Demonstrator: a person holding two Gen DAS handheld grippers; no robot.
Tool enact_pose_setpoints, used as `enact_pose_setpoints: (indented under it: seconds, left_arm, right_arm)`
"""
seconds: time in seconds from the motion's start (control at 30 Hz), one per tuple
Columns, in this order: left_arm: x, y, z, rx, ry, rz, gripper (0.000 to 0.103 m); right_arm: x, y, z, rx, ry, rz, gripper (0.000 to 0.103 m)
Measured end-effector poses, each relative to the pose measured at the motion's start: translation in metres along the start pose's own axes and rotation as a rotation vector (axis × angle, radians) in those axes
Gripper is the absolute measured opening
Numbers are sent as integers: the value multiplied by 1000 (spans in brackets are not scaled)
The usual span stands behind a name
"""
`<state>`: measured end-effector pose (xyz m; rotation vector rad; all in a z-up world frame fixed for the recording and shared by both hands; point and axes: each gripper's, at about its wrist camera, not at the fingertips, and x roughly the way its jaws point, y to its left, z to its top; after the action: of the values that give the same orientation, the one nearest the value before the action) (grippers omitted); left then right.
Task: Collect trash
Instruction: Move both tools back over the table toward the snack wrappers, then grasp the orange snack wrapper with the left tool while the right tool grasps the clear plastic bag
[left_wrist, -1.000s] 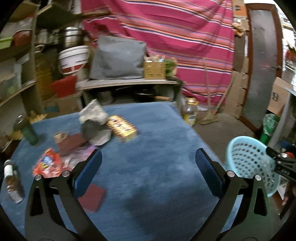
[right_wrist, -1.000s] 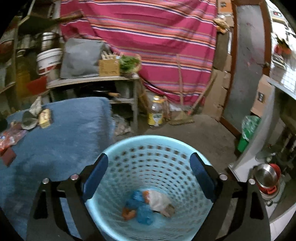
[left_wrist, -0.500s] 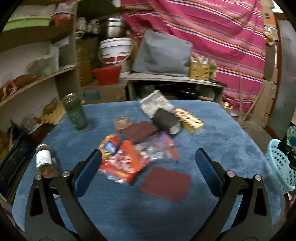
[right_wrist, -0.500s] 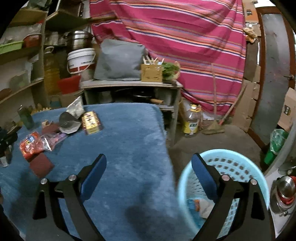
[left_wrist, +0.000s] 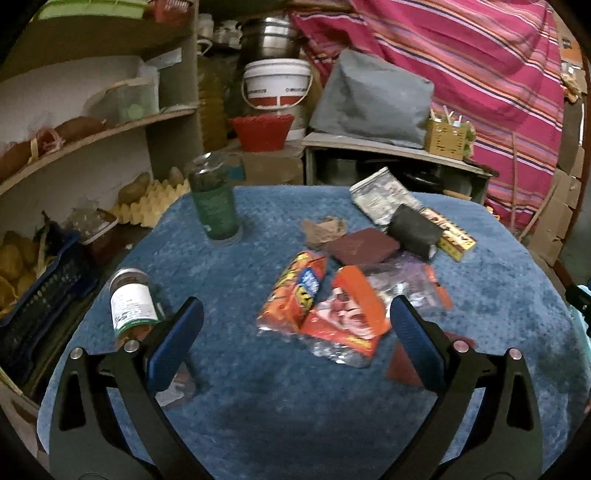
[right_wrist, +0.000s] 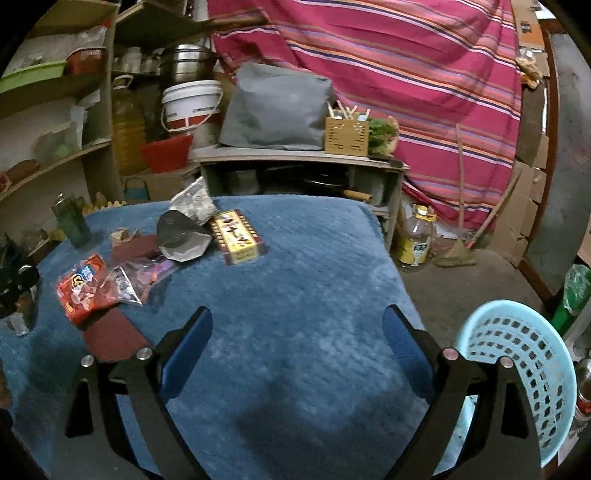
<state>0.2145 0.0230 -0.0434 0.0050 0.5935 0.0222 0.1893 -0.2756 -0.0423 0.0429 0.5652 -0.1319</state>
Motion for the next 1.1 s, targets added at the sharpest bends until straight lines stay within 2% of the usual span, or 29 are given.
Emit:
enact_pose_setpoints:
  seconds: [0.27,0.53,0.93,1.1]
  left_arm:
    - [24,26,-3,-30,29,13,97]
    - [45,39,-2,-51,23,22,97]
    - [62,35,3,-5,20,22,97]
    - [76,30,7,13,57,24,97]
  right_arm:
    - [24,45,6,-50,10,40,91]
    - [49,76,16,-84,-5,59,91]
    - [73,92,19,-89,3,84,91]
    - [75,88,21,-82,12,68,91]
